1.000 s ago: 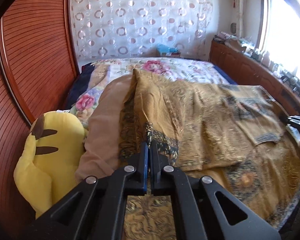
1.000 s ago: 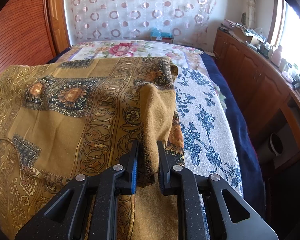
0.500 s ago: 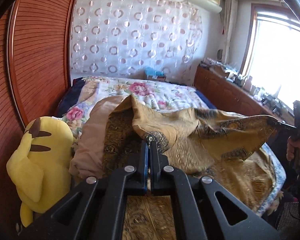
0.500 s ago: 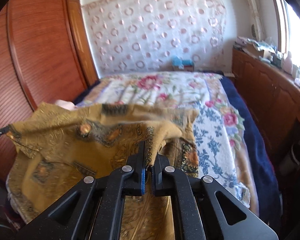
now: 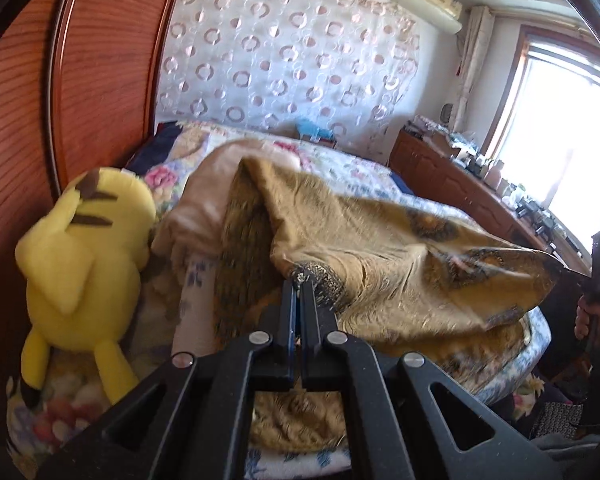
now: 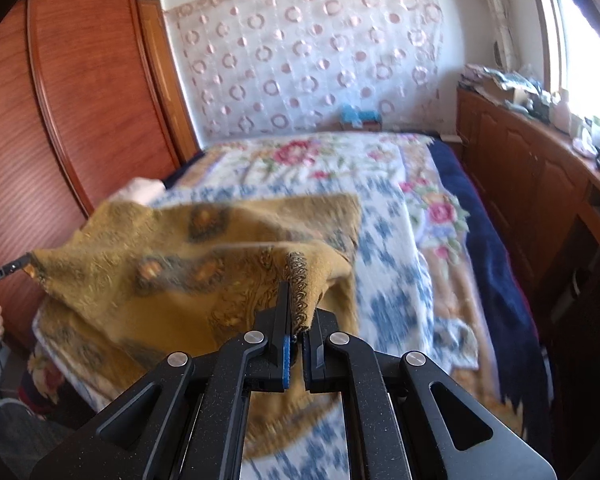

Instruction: Fold small clothes

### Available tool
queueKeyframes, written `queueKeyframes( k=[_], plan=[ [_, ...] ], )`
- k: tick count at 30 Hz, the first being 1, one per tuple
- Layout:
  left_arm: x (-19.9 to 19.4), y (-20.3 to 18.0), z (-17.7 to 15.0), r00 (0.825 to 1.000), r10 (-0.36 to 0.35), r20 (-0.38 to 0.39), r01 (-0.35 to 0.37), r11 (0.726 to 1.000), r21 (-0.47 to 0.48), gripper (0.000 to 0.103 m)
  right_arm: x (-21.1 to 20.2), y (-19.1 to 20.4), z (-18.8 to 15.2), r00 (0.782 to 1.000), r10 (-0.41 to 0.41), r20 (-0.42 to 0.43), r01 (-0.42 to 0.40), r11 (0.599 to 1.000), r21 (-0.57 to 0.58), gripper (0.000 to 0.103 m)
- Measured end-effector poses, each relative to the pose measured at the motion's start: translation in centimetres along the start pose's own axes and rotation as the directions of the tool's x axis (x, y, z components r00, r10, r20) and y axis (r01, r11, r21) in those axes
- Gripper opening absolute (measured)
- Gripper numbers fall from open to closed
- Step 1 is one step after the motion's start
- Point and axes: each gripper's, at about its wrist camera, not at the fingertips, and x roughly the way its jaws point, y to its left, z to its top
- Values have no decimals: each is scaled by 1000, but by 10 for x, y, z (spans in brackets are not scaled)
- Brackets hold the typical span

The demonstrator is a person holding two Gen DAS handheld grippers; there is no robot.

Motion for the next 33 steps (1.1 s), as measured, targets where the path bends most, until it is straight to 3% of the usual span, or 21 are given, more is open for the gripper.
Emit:
queueKeyframes(
  k=[7,18,21,22,23,24,25,26,30,33],
  plan=[
    [12,-7,-12,999,-8,-45,8,1000,-10,0,30,-6,-42,994,-31,-106,34,999,27,1],
    [10,-14,-7,999,16,-39,-16,1000,12,0,14,-9,-44,995,-43,-85,45,999,20,1],
    [10,-15,-7,999,33,-41,-31,999,36,3,19,-2,-45,993,-64,-102,63,998,-13,6],
    [9,-16,-7,998,39,-41,-37,998,45,11,20,0,-45,992,-69,-104,68,998,-20,10],
    [8,-17,-7,998,42,-40,-40,998,53,22,20,2,-45,992,-76,-102,73,997,-31,18],
    [7,-18,-6,999,41,-35,-39,997,63,28,20,4,-44,992,-86,-97,83,996,-39,25],
    [5,-20,-5,999,41,-30,-39,997,69,35,20,6,-44,991,-95,-93,91,995,-45,39],
    [4,-21,-4,999,41,-26,-39,997,73,36,18,8,-43,991,-112,-79,108,993,-55,45],
    [5,-24,-2,998,56,-18,-55,996,68,39,9,16,-38,988,-150,-23,148,986,-71,46],
    [3,-31,-7,997,74,-7,-74,994,75,39,6,25,-37,993,-116,-8,115,991,-74,46]
  ],
)
